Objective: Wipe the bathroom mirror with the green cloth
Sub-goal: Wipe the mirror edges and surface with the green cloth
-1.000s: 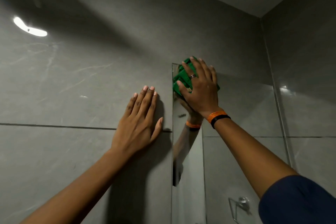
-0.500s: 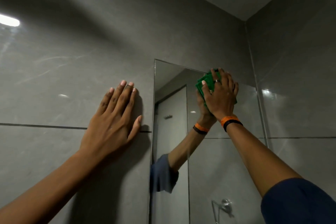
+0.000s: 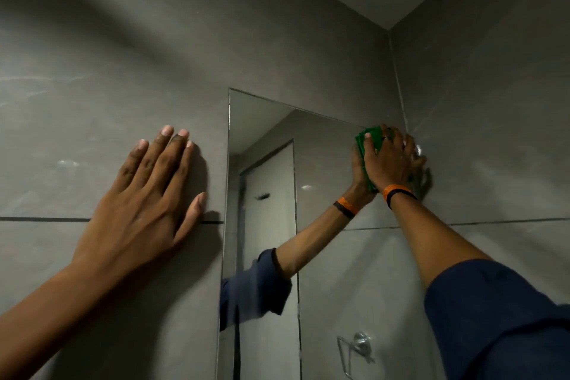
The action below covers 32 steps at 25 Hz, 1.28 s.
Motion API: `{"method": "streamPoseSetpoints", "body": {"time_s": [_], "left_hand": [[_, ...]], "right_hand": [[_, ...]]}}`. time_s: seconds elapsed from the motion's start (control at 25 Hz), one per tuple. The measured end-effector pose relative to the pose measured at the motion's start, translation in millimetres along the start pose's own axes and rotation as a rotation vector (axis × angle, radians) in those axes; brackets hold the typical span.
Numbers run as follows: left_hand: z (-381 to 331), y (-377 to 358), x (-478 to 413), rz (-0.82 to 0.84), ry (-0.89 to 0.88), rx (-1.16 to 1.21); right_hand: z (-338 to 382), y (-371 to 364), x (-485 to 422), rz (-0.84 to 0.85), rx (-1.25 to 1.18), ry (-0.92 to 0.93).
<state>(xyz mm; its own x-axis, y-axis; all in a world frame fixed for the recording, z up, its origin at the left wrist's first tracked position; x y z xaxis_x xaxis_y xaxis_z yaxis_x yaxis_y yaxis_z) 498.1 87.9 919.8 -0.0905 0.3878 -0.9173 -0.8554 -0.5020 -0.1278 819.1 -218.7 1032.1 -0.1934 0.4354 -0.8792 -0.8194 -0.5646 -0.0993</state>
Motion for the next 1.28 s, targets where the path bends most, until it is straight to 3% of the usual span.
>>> {"method": "streamPoseSetpoints", "body": {"time_s": [0.56, 1.28], "left_hand": [[0, 2, 2, -0.007, 0.010, 0.011], [-43, 19, 71, 0.094, -0.042, 0.144]], "right_hand": [[-47, -6, -13, 0.059, 0.079, -0.066], [-155, 34, 239, 0.179, 0.188, -0.289]]}}
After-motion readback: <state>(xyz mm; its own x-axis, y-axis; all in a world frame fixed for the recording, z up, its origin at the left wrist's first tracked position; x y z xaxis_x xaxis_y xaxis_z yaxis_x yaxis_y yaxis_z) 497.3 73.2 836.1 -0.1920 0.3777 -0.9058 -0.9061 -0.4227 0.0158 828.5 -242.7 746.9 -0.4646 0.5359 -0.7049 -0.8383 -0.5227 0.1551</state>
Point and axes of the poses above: each hand's wrist, its own x-axis away from the middle knuckle, its own y-axis out of the back of the hand, z = x × y, the point moved 2 cm from there along -x, towards the middle knuckle, and after that the axes turned 8 degrees about -z, right-handed, at the moved point
